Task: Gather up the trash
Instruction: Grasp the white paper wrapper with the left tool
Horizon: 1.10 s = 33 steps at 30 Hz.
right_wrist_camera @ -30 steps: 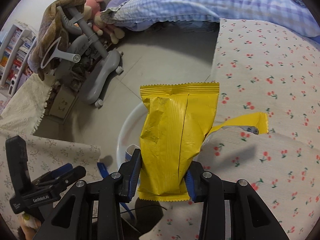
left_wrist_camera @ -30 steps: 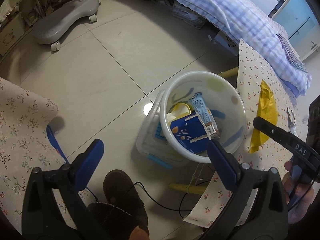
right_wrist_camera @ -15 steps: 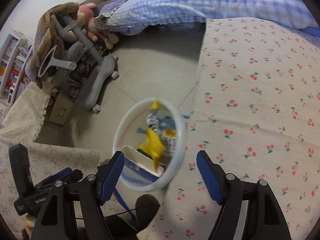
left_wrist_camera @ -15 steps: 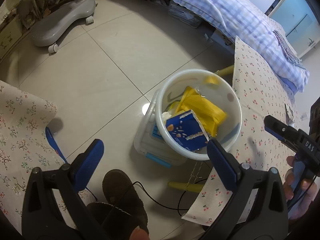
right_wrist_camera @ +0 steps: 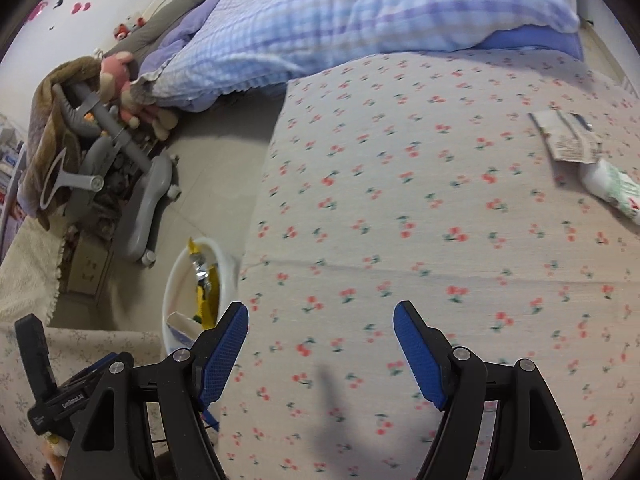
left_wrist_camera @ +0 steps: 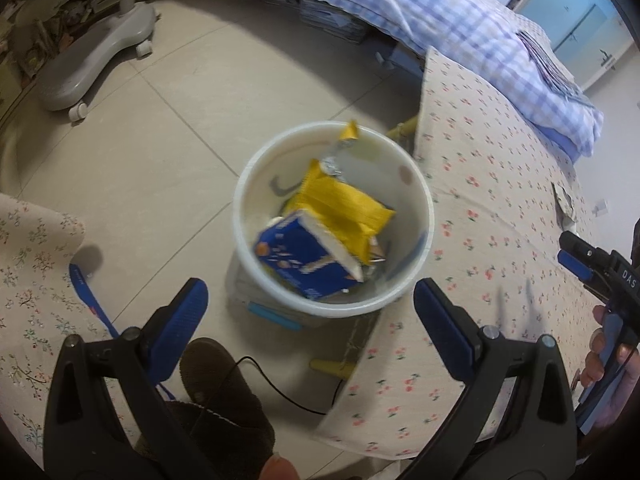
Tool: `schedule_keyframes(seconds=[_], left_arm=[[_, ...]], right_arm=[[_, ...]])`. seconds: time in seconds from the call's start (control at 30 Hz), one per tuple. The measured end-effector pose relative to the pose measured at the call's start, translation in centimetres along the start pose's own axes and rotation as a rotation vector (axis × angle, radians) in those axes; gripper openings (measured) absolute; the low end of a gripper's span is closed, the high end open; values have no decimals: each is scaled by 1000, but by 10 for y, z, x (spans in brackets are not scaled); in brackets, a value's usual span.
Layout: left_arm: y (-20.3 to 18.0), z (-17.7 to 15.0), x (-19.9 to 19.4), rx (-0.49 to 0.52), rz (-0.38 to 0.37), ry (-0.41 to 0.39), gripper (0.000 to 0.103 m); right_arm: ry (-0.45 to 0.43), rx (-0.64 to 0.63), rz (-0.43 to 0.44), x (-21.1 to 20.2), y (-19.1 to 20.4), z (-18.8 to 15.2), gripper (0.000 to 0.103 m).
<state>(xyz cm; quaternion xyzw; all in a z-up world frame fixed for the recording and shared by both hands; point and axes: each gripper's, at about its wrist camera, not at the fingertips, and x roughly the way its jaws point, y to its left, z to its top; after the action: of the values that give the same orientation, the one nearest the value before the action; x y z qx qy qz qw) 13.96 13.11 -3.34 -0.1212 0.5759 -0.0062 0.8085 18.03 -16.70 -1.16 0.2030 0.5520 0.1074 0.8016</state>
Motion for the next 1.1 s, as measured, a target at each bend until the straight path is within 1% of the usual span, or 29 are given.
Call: schedule_keyframes(seconds=[0.23,0.47,0.53,0.63,0.7,0.8,0.97,1.1], left_arm=[[-48,1,11,58,-12,16,102],[-108,-1,22,116,-49,26,102],[-127,-3,24,139,-58,28,102],[-155,-8,28,178,-71,27,102],[-169,-11,30,192,-78,23,102],[-196,-16,37,231,-89,27,102],[-241,-17,45,295,-63,10,102],[-282,-14,53,341,-64,24,102]], right_arm=[[-38,54,-41,-32,-50,4,77],[-69,131,-73,-62,-108,0,77],[-79,142,-95,-71,-125,-3,77],[-106,157,-164,-85,-152,-9,78],[-115,173,-194,-94,-169,-13,78],[-123,202,-187,-105,-190,-19,78],[-149,247,-200,-125,-223,-28,78],[-158,294,-206,-134,-246,-31,78]])
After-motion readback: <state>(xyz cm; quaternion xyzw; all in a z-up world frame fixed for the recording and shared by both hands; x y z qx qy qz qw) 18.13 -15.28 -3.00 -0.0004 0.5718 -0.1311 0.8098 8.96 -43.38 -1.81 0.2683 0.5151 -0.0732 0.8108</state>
